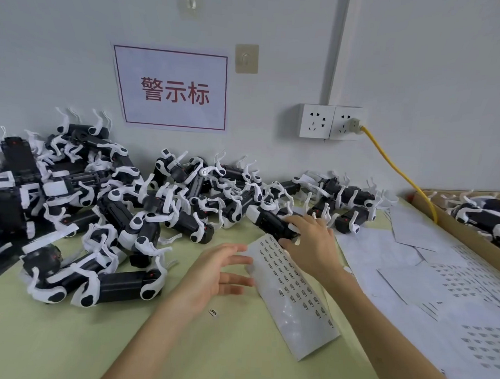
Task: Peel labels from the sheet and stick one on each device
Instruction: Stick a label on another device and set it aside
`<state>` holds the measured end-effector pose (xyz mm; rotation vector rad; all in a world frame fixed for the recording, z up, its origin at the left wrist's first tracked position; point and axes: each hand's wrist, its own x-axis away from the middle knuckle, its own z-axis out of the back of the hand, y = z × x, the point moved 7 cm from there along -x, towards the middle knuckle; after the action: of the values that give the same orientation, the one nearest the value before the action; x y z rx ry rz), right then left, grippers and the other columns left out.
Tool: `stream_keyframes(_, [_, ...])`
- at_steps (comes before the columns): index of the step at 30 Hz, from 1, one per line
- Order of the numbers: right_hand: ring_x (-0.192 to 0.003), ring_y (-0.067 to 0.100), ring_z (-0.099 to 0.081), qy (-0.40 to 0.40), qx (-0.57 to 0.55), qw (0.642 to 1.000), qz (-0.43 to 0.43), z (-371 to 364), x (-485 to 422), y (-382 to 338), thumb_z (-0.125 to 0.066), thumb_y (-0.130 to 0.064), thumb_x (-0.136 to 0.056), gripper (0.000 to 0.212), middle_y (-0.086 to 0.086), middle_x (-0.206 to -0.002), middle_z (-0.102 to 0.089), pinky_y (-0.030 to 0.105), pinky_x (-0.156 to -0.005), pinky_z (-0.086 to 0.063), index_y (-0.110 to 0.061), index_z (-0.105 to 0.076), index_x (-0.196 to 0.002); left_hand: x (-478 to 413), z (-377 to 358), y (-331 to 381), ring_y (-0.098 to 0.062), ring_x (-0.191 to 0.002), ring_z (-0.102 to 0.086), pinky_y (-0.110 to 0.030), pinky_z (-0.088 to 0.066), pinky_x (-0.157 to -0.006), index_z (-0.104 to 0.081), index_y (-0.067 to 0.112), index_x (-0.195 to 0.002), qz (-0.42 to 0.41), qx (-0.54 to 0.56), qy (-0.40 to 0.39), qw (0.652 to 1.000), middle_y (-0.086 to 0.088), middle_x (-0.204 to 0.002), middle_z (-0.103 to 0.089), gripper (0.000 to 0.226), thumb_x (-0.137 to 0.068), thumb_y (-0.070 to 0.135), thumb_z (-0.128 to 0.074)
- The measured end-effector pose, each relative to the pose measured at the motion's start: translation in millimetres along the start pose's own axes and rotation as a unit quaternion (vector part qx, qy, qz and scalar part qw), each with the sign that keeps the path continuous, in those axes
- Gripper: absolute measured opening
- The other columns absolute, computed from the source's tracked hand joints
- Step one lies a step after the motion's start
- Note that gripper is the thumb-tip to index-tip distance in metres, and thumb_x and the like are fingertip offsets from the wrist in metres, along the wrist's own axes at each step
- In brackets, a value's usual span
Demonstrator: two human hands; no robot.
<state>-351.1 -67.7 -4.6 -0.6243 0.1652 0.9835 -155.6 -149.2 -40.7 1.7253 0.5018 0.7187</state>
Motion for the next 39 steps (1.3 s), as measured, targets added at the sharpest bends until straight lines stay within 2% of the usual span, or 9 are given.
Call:
stream_keyframes(5, [-0.105,0.019,-0.051,0.165,-0.085,0.982,0.025,26.7,16.8,2.4,-0.077,-0.018,-0.088,0.036,-0.01,-0.099,-0.061,0.035,-0.092,-0.036,-0.025,-0.069,-0.123,2.6,-4.0,0.1,-0.036,-0.084,-0.075,-0.034,-0.06,-0.063,-0.06,0.014,-0.13,0.004,-0.01,-0.024,1.0,-0.012,-0.12,-0.073,0.028,-0.108,0.024,-0.046])
stream_keyframes(8, [-0.096,0.004,-0.055,0.159,-0.239,0.958,-0.016,32.5,19.9,7.9,-0.073,-0.021,-0.092,0.03,-0.024,-0.101,-0.062,0.017,-0.081,-0.043,-0.032,-0.069,-0.12,0.8,-4.1,0.2,-0.036,-0.089,-0.076,-0.034,-0.06,-0.066,-0.059,0.015,-0.133,-0.003,-0.003,-0.03,1.0,-0.009,-0.118,-0.075,0.03,-0.107,0.025,-0.048])
stream_keyframes(12, [-0.074,0.016,-0.064,-0.04,-0.637,0.747,-0.185,-1.8,28.7,-0.3,-0.061,-0.032,-0.101,0.023,0.0,-0.079,-0.063,0.025,-0.06,-0.051,-0.016,-0.066,-0.116,-0.2,-3.5,3.9,-0.031,-0.102,-0.075,-0.044,-0.059,-0.083,-0.051,0.018,-0.141,-0.034,0.013,-0.033,0.999,-0.004,-0.121,-0.075,0.049,-0.097,0.036,-0.064])
stream_keyframes(14, [-0.064,0.018,-0.059,-0.141,-0.671,0.699,-0.203,-17.7,40.2,-16.1,-0.057,-0.036,-0.101,0.029,0.005,-0.071,-0.055,0.026,-0.055,-0.048,-0.011,-0.064,-0.113,-0.7,-2.9,6.0,-0.03,-0.107,-0.073,-0.05,-0.057,-0.092,-0.044,0.018,-0.147,-0.052,0.049,-0.021,0.997,-0.007,-0.126,-0.072,0.07,-0.086,0.04,-0.071])
stream_keyframes(21, [-0.053,0.015,-0.036,-0.273,-0.622,0.723,-0.129,-29.3,53.2,-49.1,-0.05,-0.041,-0.096,0.034,0.0,-0.065,-0.043,0.023,-0.05,-0.03,-0.025,-0.074,-0.115,0.2,7.1,21.2,-0.035,-0.1,-0.07,-0.041,-0.054,-0.082,-0.054,0.005,-0.134,-0.115,0.089,-0.01,0.989,-0.022,-0.116,-0.064,0.059,-0.094,0.046,-0.067])
stream_keyframes(26, [-0.061,0.018,-0.049,-0.267,-0.599,0.751,-0.076,-22.1,54.6,-56.9,-0.059,-0.053,-0.09,0.045,0.006,-0.077,-0.058,0.027,-0.059,-0.044,-0.016,-0.07,-0.113,4.9,-1.3,26.8,-0.037,-0.095,-0.068,-0.041,-0.052,-0.079,-0.06,0.008,-0.128,-0.151,0.053,-0.031,0.987,-0.031,-0.132,-0.058,0.052,-0.097,0.05,-0.064])
stream_keyframes(31, [-0.068,0.017,-0.056,-0.236,-0.554,0.796,-0.06,-15.3,55.1,-56.6,-0.063,-0.06,-0.084,0.04,0.003,-0.077,-0.062,0.024,-0.063,-0.047,-0.021,-0.07,-0.088,6.9,-3.3,26.5,-0.038,-0.094,-0.067,-0.045,-0.048,-0.085,-0.064,0.01,-0.126,-0.162,0.027,-0.037,0.986,-0.026,-0.126,-0.064,0.059,-0.088,0.055,-0.065])
stream_keyframes(35, [-0.066,0.017,-0.057,-0.243,-0.536,0.803,-0.095,-18.4,59.0,-55.5,-0.06,-0.063,-0.091,0.05,0.002,-0.074,-0.061,0.029,-0.062,-0.047,-0.013,-0.063,-0.093,5.3,-5.9,25.1,-0.032,-0.089,-0.068,-0.037,-0.054,-0.08,-0.068,0.019,-0.128,-0.172,-0.012,-0.047,0.984,-0.023,-0.12,-0.067,0.057,-0.083,0.054,-0.07])
stream_keyframes(39, [-0.084,0.021,-0.065,-0.266,-0.551,0.781,-0.122,-22.4,62.3,-58.4,-0.047,-0.064,-0.098,0.054,0.005,-0.088,-0.07,0.045,-0.089,-0.053,-0.017,-0.072,-0.106,6.4,-12.4,22.0,-0.023,-0.086,-0.069,-0.029,-0.054,-0.077,-0.07,0.029,-0.129,-0.169,-0.05,-0.097,0.98,-0.01,-0.109,-0.073,0.053,-0.083,0.055,-0.07])
